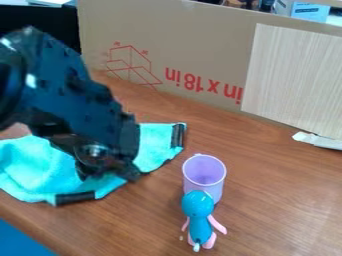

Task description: Unfold the cloth from the bottom right to the top left. Yellow figure on the cloth.

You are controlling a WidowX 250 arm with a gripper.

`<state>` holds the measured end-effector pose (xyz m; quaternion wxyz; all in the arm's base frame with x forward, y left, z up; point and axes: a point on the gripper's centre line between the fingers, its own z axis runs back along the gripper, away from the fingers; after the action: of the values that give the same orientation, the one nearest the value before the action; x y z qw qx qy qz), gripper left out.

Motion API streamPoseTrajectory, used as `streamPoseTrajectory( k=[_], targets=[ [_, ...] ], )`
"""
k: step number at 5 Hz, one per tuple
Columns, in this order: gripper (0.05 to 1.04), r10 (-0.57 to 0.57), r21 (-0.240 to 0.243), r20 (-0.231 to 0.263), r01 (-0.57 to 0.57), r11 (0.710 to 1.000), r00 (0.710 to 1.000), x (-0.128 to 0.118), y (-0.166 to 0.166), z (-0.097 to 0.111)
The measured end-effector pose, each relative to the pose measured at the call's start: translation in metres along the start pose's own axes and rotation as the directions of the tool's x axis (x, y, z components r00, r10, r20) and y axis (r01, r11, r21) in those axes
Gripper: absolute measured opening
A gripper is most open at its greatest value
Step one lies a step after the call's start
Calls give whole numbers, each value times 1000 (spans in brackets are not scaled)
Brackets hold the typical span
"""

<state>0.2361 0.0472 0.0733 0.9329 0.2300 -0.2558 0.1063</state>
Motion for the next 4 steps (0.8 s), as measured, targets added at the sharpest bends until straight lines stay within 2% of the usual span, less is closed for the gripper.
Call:
streamPoseTrajectory(
  k=[1,2,3,4],
  targets=[
    [50,9,-21,6,-9,1000,1000,1,3,11],
    [50,6,-53,-12,-7,999,1000,1,6,23],
    [50,20,-50,-99,-25,998,995,12,22,30],
    [50,71,-32,-164,-77,997,984,31,44,35]
  ],
)
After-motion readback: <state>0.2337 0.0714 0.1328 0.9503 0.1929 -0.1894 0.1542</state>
